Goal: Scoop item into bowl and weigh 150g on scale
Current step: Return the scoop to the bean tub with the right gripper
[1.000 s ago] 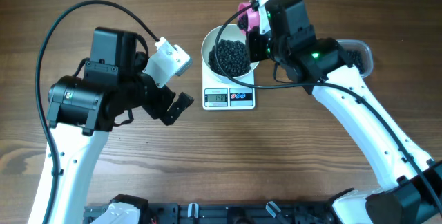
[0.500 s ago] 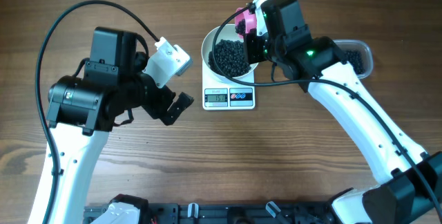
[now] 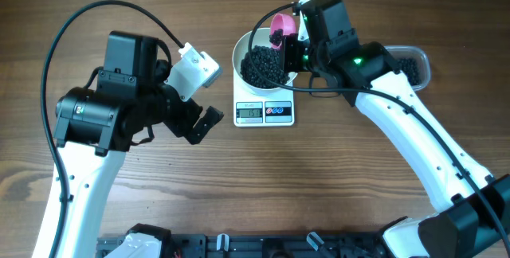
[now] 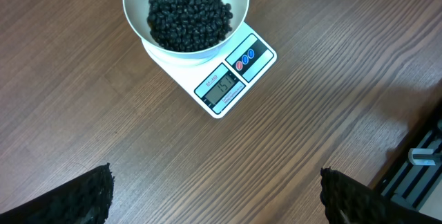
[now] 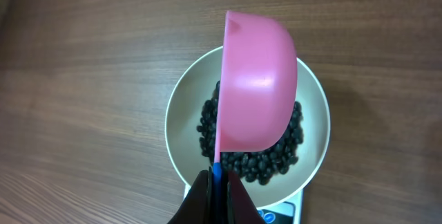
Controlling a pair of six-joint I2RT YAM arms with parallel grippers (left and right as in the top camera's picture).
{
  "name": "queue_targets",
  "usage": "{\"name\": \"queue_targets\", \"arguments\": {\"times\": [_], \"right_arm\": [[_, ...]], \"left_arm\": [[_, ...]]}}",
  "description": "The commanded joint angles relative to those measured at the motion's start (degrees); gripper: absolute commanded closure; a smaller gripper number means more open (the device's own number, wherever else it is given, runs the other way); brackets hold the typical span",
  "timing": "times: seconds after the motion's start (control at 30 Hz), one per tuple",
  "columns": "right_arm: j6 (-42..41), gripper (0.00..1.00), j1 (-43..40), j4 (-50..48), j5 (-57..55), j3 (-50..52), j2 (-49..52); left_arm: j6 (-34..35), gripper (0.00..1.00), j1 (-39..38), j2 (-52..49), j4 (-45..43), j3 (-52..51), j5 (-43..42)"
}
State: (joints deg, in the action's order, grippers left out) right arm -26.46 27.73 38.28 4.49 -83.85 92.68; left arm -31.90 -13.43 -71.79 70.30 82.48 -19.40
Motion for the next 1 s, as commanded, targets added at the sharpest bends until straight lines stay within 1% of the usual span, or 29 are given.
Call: {"name": "queue_targets", "arguments": {"times": [0.0, 0.1, 0.27, 0.33, 0.47, 0.53, 0.63, 0.7, 0.73, 0.87, 0.97], "right_arm": [[-5.7, 0.96, -0.3, -0.6, 0.7, -0.4, 0.7], [-5.7, 0.96, -2.0, -0.8, 1.1, -0.4, 0.7], [-5.0, 0.96, -9.3, -0.2, 6.1, -0.4, -0.2], [-1.1, 0.96, -13.9, 2.9, 6.1, -0.4, -1.0], [4.0, 0.96, -20.6, 8.5, 6.1, -0.4, -2.8], [4.5, 0.96, -24.3, 12.5, 6.1, -0.4, -3.7], [10.7, 0.96, -29.9, 20.4, 5.7, -0.4, -4.1], [14.8, 0.96, -32.1, 22.9, 5.4, -0.4, -4.1], [16.2, 0.96, -32.8, 23.3, 3.8, -0.4, -4.1], [17.7, 0.96, -33.0, 22.8, -11.0, -0.4, -3.9], [19.2, 0.96, -32.7, 22.5, -11.6, -0.4, -2.3]], "left_arm": [[-0.9, 0.00, 0.3, -0.2, 0.0, 0.8, -0.1], [-0.9, 0.00, 0.3, -0.2, 0.0, 0.8, -0.1], [-0.9, 0.00, 0.3, -0.2, 0.0, 0.8, -0.1], [-0.9, 0.00, 0.3, -0.2, 0.0, 0.8, -0.1], [-0.9, 0.00, 0.3, -0.2, 0.0, 0.8, -0.1], [-0.9, 0.00, 0.3, -0.2, 0.0, 0.8, -0.1], [-0.9, 0.00, 0.3, -0.2, 0.0, 0.8, -0.1], [-0.9, 0.00, 0.3, -0.2, 0.0, 0.8, -0.1], [-0.9, 0.00, 0.3, -0.2, 0.0, 0.8, -0.1], [-0.9, 0.00, 0.3, -0.2, 0.0, 0.8, -0.1], [-0.9, 0.00, 0.3, -0.2, 0.0, 0.8, -0.1]]}}
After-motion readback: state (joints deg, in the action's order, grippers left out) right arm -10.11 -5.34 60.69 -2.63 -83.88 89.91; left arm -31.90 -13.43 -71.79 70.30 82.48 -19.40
